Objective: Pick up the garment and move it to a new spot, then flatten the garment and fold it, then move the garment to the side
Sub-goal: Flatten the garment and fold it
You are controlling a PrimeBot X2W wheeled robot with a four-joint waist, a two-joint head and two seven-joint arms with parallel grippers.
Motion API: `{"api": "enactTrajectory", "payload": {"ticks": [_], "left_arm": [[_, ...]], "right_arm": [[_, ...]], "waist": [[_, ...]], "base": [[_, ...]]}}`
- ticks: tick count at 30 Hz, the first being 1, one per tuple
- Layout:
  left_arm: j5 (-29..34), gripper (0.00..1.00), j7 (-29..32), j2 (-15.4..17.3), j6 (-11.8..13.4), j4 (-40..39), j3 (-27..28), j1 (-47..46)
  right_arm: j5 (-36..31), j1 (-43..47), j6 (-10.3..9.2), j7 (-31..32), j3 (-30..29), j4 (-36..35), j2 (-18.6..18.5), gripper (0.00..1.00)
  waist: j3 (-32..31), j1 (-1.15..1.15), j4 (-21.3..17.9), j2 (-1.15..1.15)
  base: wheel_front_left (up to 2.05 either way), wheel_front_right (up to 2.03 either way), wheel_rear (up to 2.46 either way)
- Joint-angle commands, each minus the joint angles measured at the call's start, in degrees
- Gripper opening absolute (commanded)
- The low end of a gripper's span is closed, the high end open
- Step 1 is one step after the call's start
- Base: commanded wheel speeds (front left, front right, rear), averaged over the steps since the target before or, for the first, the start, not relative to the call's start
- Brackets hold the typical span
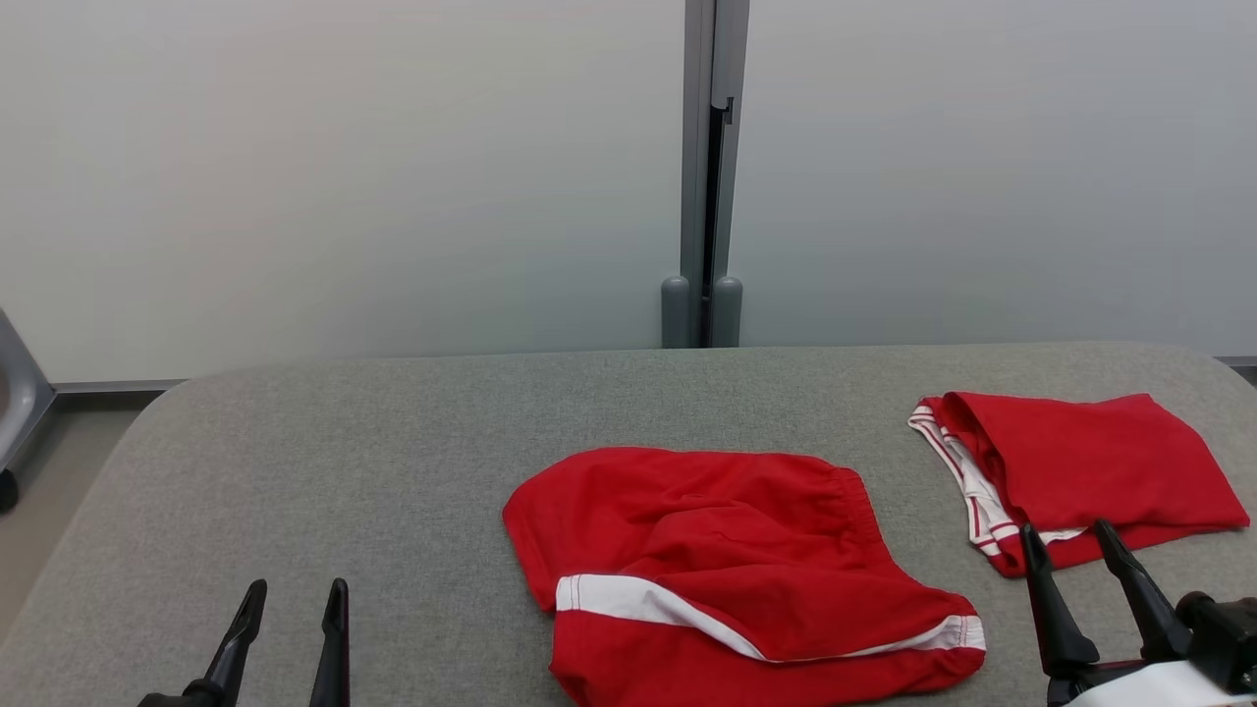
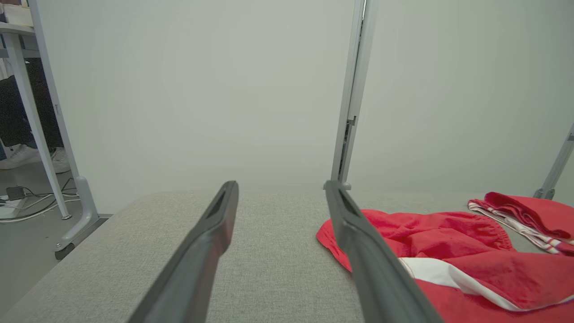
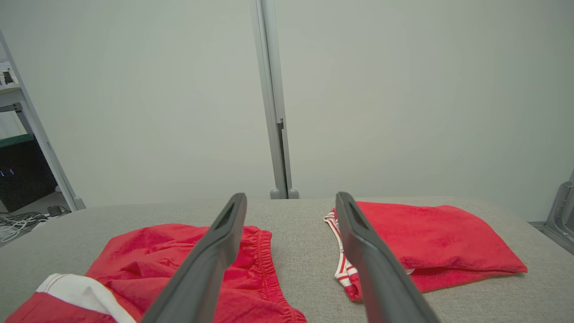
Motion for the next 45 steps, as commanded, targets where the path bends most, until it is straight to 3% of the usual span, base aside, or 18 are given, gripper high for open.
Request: {"api": "enactTrajectory", "payload": {"ticks": [1, 8, 16, 21, 27, 45], "left_arm": [[0.35, 1.00, -0.24, 0.19, -0.19, -0.05, 0.26, -0.05], [-1.85, 1.00, 2.74, -0.01, -2.95, -0.87, -2.05, -1.84], [-6.76, 1.00, 17.64, -0.04, -6.13, -2.47, -6.63, -6.56], [-12.01, 1.00, 28.80, -0.62, -7.42, -2.85, -8.72, -10.58], [-16.00, 1.00, 37.92, 0.58, -7.96, -3.35, -9.72, -13.33], [-18.56, 1.00, 44.17, -1.80, -10.63, 5.11, -13.63, -23.65]], "right_arm": [[-0.08, -0.37, 0.01, -0.25, 0.01, 0.17, -0.36, 1.00], [0.94, -1.60, 0.01, 0.04, 1.09, 2.23, -2.44, 1.00], [7.60, -4.77, 0.01, 13.01, 5.28, 8.40, -7.21, 1.00], [13.83, -7.22, 0.01, 21.17, 9.00, 10.67, -7.80, 1.00], [17.58, -9.89, 0.01, 25.67, 11.93, 11.20, -7.90, 1.00], [20.01, -14.80, 0.01, 26.37, 15.50, 10.45, -8.42, 1.00]], "waist": [[0.03, 0.00, -0.03, 0.00], [0.97, 0.00, -0.39, 0.00], [3.33, 0.00, -1.06, 0.00], [6.10, 0.00, -1.28, 0.00], [8.93, 0.00, -1.58, 0.00], [17.10, 0.00, -1.28, 0.00]], "base": [[0.00, 0.00, 0.00], [0.00, 0.00, 0.00], [0.00, 0.00, 0.00], [0.00, 0.00, 0.00], [0.00, 0.00, 0.00], [0.00, 0.00, 0.00]]}}
